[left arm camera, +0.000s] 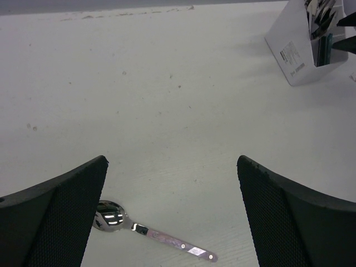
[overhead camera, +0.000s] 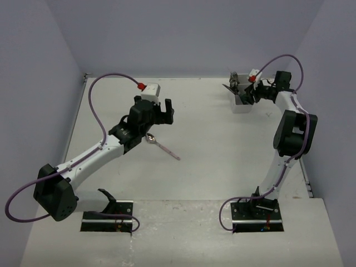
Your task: Sort the eating utensils into containers
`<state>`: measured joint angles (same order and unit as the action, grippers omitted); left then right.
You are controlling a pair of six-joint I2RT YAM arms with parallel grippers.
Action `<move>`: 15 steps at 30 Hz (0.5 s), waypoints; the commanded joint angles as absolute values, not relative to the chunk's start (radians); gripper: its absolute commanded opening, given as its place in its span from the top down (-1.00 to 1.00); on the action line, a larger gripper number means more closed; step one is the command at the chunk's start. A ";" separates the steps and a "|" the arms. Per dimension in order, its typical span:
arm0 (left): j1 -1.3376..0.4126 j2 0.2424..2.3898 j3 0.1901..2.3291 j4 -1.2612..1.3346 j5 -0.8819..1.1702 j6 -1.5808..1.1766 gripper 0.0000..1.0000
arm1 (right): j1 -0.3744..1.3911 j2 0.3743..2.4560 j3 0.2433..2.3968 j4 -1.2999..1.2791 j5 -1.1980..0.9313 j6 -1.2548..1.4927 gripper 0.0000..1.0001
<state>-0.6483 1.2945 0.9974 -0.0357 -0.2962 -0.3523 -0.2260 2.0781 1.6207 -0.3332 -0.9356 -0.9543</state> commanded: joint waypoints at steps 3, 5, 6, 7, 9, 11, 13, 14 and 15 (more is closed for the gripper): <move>-0.641 1.301 1.043 -0.110 -0.322 -0.408 -1.00 | -0.230 1.933 1.624 -0.328 -1.006 -0.898 -0.31; -0.641 1.305 1.035 -0.152 -0.334 -0.455 -1.00 | -0.230 1.872 1.621 -0.339 -1.022 -0.862 -0.71; -0.641 1.307 1.032 -0.167 -0.342 -0.495 -1.00 | -0.227 1.847 1.606 -0.336 -1.026 -0.810 -0.98; -0.641 1.316 1.028 -0.204 -0.351 -0.517 -1.00 | -0.226 1.820 1.591 -0.306 -1.020 -0.777 -0.98; -0.641 1.339 1.020 -0.276 -0.377 -0.604 -1.00 | -0.203 1.717 1.510 -0.214 -0.939 -0.682 -0.98; -0.643 1.359 1.014 -0.322 -0.376 -0.659 -1.00 | -0.145 1.640 1.444 -0.158 -0.847 -0.640 -0.98; -0.641 1.394 1.002 -0.366 -0.356 -0.741 -1.00 | -0.086 1.531 1.356 -0.085 -0.609 -0.615 -0.98; -0.641 1.408 0.985 -0.370 -0.344 -0.764 -1.00 | -0.028 1.496 1.324 -0.046 -0.524 -0.591 -0.98; -0.641 1.420 0.977 -0.374 -0.333 -0.817 -1.00 | -0.009 1.464 1.254 -0.014 -0.452 -0.530 -0.98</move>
